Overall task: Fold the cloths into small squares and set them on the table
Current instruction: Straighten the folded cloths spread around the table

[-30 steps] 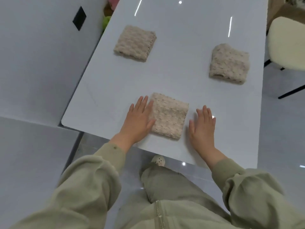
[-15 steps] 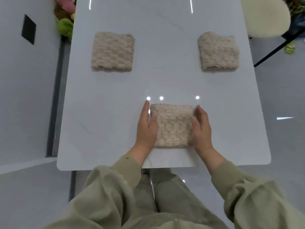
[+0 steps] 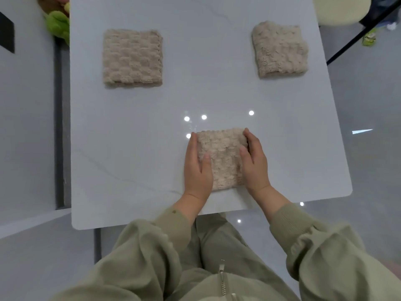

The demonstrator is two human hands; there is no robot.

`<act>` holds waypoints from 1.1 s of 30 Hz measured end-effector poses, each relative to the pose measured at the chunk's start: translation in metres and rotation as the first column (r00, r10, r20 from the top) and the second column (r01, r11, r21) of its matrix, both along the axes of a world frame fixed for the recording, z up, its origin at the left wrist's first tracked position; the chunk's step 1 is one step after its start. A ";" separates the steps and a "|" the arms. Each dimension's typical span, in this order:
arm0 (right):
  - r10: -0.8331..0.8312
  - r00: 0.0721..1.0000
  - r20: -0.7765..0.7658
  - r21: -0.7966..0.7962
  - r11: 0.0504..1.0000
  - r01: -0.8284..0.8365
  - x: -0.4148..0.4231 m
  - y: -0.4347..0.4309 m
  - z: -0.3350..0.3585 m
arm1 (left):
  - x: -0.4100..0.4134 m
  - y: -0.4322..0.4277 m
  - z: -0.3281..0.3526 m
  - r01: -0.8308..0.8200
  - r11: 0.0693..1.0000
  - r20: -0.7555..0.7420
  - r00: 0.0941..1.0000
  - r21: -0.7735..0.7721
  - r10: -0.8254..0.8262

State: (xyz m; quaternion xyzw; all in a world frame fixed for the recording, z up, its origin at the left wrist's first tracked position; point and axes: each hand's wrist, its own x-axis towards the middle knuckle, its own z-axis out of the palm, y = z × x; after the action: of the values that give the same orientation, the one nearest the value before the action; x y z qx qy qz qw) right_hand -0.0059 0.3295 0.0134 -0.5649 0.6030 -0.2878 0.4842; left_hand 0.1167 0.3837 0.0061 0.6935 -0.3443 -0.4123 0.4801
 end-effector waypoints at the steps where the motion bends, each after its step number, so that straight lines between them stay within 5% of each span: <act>1: -0.012 1.000 0.004 0.000 1.000 0.012 -0.001 0.001 0.000 | 0.001 0.000 0.000 -0.016 1.000 0.002 1.000 0.006 0.016; 26: 0.009 1.000 -0.009 0.056 0.998 -0.009 -0.017 0.007 0.012 | -0.004 0.002 0.002 0.038 0.998 0.132 0.990 0.051 -0.044; 30: 0.140 0.946 -0.292 -0.098 0.980 -0.175 -0.014 0.002 0.021 | 0.017 0.009 0.001 0.162 0.983 0.361 0.914 0.091 -0.184; 33: 0.281 0.755 -0.593 -0.132 0.891 -0.435 0.012 0.001 0.025 | 0.046 0.021 0.006 0.232 0.937 0.671 0.655 0.260 -0.348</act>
State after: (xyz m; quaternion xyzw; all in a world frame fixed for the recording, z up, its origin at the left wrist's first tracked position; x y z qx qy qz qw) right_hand 0.0061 0.3308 0.0379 -0.7883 0.5535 -0.0877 0.2539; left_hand 0.1630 0.4044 0.0122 0.7679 -0.5760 -0.2108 0.1848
